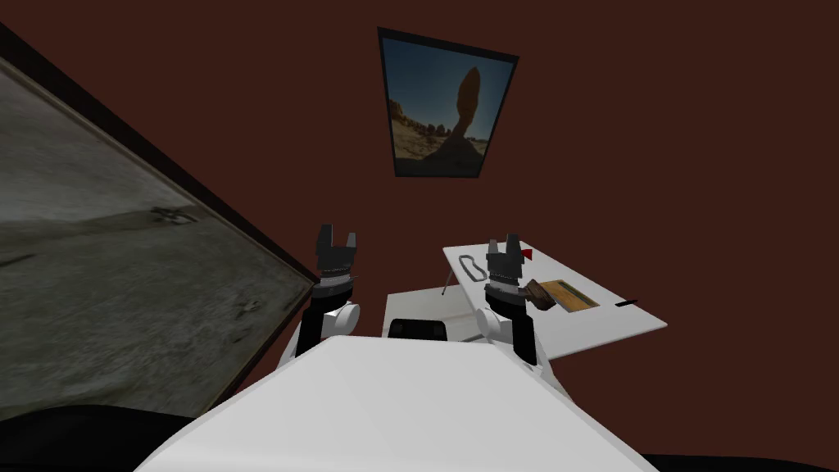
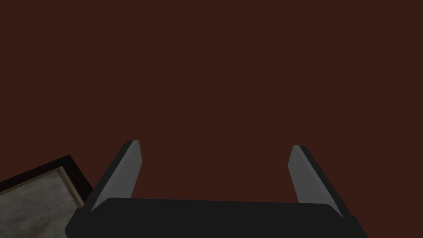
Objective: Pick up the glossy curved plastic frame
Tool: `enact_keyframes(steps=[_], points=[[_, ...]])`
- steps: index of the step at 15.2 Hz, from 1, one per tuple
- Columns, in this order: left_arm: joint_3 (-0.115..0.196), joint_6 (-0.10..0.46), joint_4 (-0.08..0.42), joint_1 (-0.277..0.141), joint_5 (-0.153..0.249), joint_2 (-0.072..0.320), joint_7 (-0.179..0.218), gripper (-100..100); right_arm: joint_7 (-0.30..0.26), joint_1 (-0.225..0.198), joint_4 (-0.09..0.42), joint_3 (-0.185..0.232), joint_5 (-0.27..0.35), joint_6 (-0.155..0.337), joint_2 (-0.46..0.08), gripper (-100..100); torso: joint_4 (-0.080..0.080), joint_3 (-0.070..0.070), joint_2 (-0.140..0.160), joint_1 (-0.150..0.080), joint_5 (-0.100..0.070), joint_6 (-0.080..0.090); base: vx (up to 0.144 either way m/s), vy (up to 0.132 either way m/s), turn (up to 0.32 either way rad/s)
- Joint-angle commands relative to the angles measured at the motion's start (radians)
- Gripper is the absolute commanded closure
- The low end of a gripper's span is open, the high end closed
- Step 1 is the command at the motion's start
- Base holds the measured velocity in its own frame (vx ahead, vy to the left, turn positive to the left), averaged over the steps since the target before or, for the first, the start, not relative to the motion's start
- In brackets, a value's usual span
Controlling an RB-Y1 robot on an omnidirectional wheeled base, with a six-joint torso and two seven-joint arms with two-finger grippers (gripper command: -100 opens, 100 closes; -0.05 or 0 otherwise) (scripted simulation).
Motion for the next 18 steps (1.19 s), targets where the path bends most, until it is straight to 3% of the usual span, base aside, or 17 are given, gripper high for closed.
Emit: enact_keyframes(steps=[1, 14, 15, 18], points=[[0.0, 0.0, 0.0, 0.0, 0.0, 0.0, 0.0, 0, -0.003, 0.001, 0.005, 0.001, 0.005, 0.003, -0.031, -100, 0.0, 0.0, 0.0, 0.0, 0.0, 0.0, 0.001, 0.007, 0.011], [0.0, 0.0, 0.0, 0.0, 0.0, 0.0, 0.0, 0, -0.041, 0.017, 0.069, 0.015, 0.073, 0.044, -0.296, -100, 0.0, -0.001, -0.001, -0.001, 0.0, 0.0, 0.013, 0.005, 0.02], [0.0, 0.0, 0.0, 0.0, 0.0, 0.0, 0.0, 0, -0.041, 0.017, 0.069, 0.015, 0.073, 0.044, -0.297, -100, 0.0, -0.001, -0.001, -0.001, 0.0, 0.0, 0.016, -0.002, 0.004], [0.0, 0.0, 0.0, 0.0, 0.0, 0.0, 0.0, 0, -0.058, 0.024, 0.098, 0.023, 0.104, 0.063, -0.377, -100, 0.0, -0.001, -0.001, -0.001, 0.0, 0.0, 0.017, -0.003, 0.026]])
